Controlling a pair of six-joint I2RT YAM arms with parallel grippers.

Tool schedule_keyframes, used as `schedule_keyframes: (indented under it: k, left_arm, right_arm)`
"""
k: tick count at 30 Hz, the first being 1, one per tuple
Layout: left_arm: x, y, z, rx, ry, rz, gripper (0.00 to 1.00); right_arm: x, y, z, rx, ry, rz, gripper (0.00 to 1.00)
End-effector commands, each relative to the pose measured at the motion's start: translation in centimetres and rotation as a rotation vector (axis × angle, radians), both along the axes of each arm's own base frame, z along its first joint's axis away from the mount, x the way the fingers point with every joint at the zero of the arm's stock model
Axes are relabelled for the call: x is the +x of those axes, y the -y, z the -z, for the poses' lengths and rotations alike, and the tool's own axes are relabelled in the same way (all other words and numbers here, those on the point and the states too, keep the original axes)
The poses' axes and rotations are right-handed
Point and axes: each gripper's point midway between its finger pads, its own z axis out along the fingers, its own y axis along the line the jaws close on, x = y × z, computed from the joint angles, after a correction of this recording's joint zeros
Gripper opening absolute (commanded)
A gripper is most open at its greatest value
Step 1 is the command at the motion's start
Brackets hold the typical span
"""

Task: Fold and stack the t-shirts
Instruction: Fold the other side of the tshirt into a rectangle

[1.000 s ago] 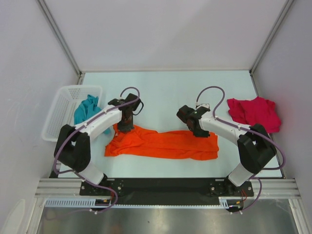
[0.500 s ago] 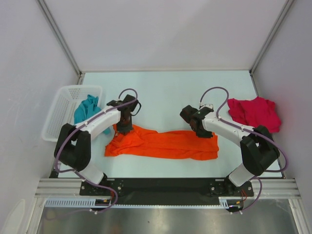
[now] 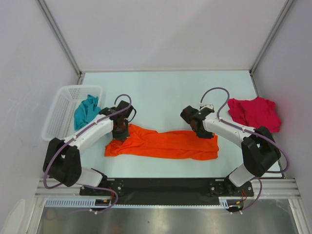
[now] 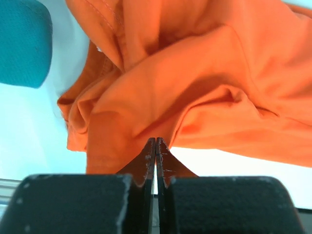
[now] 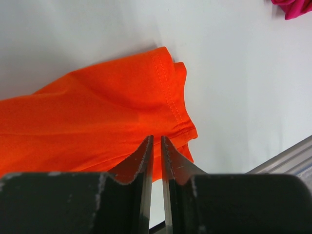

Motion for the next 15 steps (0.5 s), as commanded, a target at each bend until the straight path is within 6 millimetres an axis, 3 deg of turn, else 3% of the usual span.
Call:
schedule_keyframes:
  k: [1, 6, 15]
  left_arm:
    - [-1.3, 1.1, -0.8, -0.056, 0.000, 0.015, 0.03]
    - [-2.6, 1.2, 0.4, -0.050, -0.033, 0.022, 0.02]
    - [-1.9, 2.2, 0.8, -0.074, -0.045, 0.037, 0.02]
  right_arm:
    - [0.0, 0.3, -0.9, 0.000, 0.028, 0.003, 0.17]
    - [0.0, 0.4, -0.9, -0.001, 0.030, 0.002, 0.17]
    - [-0.1, 0.5, -1.2, 0.000, 0.038, 0.003, 0.16]
